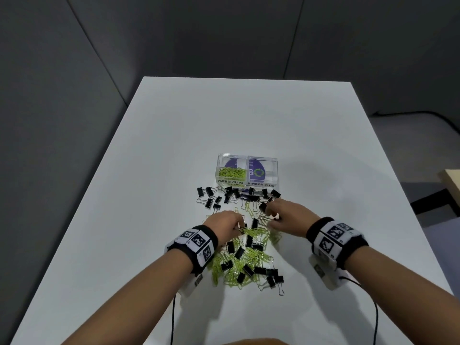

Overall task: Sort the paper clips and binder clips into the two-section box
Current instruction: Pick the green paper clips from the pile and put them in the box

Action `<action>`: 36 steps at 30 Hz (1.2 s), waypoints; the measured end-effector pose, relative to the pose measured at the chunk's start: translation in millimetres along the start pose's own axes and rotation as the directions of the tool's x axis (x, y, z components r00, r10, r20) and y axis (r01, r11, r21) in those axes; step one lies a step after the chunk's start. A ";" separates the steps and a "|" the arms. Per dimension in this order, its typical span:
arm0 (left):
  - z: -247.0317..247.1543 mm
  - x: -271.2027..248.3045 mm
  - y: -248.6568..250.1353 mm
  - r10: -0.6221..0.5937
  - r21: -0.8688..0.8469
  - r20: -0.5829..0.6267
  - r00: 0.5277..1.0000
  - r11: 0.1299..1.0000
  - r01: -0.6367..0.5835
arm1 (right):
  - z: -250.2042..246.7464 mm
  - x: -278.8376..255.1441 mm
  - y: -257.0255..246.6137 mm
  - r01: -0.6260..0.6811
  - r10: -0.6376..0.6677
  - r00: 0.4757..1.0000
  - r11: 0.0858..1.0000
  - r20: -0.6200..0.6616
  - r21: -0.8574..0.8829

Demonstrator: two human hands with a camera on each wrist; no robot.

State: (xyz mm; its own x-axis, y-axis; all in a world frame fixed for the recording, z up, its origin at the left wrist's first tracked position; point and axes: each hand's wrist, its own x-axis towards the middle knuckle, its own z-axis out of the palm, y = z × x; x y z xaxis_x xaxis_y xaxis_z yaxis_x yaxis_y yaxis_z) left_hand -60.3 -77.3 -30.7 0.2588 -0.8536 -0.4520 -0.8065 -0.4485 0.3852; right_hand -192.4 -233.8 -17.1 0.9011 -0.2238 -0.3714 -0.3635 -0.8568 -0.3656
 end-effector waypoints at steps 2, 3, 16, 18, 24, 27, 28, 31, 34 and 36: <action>-6.5 1.3 -3.9 0.005 -0.020 0.008 1.000 1.000 -0.004 | -14.6 0.9 2.9 -0.020 0.021 1.000 0.999 -0.019 0.034; -10.8 1.8 -5.7 0.008 -0.031 -0.008 1.000 0.999 -0.009 | -20.8 2.7 5.0 -0.045 0.047 0.998 0.998 -0.047 0.049; -12.3 16.0 -10.8 0.114 0.189 -0.134 0.985 0.978 -0.087 | 24.8 14.3 -11.7 0.151 -0.205 0.962 0.949 -0.179 -0.278; -5.2 18.6 -5.8 0.146 0.259 -0.071 0.987 0.958 -0.123 | 31.0 14.1 -16.1 0.153 -0.194 0.973 0.948 -0.123 -0.280; 0.3 21.3 -6.6 0.176 0.304 -0.072 0.982 0.941 -0.146 | 31.8 11.6 -19.8 0.090 -0.106 0.992 0.973 -0.064 -0.212; 0.5 22.4 -7.7 0.180 0.308 -0.063 0.982 0.939 -0.153 | 31.5 12.6 -20.9 0.077 -0.087 0.995 0.983 -0.054 -0.167; 0.2 23.5 -7.9 0.172 0.289 -0.051 0.984 0.946 -0.150 | 30.9 12.4 -21.0 0.067 -0.074 0.996 0.987 -0.043 -0.147; -3.2 26.4 -8.9 0.157 0.236 -0.007 0.988 0.960 -0.151 | 26.9 9.3 -21.9 0.055 -0.056 0.998 0.996 -0.013 -0.065; -6.9 26.7 -10.1 0.161 0.207 0.023 0.987 0.965 -0.163 | 20.7 7.1 -18.9 0.040 -0.039 0.999 0.999 -0.030 0.021; -8.0 26.6 -12.0 0.171 0.159 0.020 0.985 0.972 -0.172 | 14.7 7.4 -15.6 0.032 -0.028 0.997 0.998 -0.067 0.062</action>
State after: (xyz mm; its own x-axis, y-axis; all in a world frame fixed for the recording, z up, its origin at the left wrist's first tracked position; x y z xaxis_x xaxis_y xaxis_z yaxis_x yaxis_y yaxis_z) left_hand -39.5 -96.7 -40.9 0.1064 -0.9124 -0.3953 -0.9130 -0.2471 0.3246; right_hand -183.6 -215.2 -26.8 0.9247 -0.2306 -0.3029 -0.3484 -0.8330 -0.4298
